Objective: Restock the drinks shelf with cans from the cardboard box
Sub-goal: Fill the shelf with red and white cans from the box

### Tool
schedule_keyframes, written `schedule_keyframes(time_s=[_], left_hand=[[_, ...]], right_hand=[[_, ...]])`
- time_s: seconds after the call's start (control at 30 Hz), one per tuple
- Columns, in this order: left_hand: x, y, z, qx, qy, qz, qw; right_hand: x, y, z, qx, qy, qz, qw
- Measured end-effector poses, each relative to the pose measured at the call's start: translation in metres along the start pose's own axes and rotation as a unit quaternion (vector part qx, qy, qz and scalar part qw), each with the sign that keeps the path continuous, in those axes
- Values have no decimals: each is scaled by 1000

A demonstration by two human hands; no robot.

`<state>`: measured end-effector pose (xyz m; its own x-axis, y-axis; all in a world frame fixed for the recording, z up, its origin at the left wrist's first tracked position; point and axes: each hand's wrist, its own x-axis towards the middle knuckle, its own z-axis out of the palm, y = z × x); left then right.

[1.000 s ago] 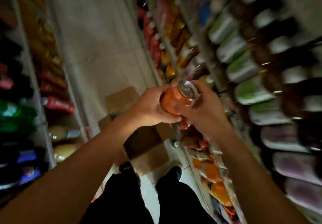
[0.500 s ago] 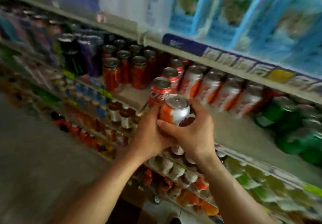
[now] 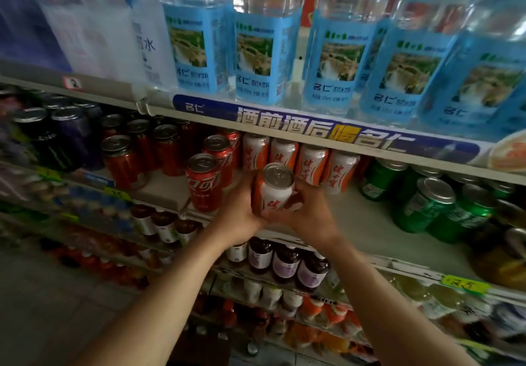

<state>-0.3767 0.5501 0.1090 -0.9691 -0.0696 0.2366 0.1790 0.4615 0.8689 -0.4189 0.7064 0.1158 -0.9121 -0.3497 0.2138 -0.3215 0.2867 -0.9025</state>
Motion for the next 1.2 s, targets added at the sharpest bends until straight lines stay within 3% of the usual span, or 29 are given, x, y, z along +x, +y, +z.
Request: schedule_keyframes(time_s=[0.27,0.5,0.93,1.2], left_hand=[[-8,-26,13,69,99,-49,991],[-11,-31,2,247,76,-48,965],[-15,-40,-10,376,41,-41,925],[-8,-32,-18,389,20,-50,920]], right_hand=[[32,29,26,-7,51,28,998],[54,31,40,-30,75,36,996],[62,40,55,-59,4,35,998],[62,34,66,-80,26,21,996]])
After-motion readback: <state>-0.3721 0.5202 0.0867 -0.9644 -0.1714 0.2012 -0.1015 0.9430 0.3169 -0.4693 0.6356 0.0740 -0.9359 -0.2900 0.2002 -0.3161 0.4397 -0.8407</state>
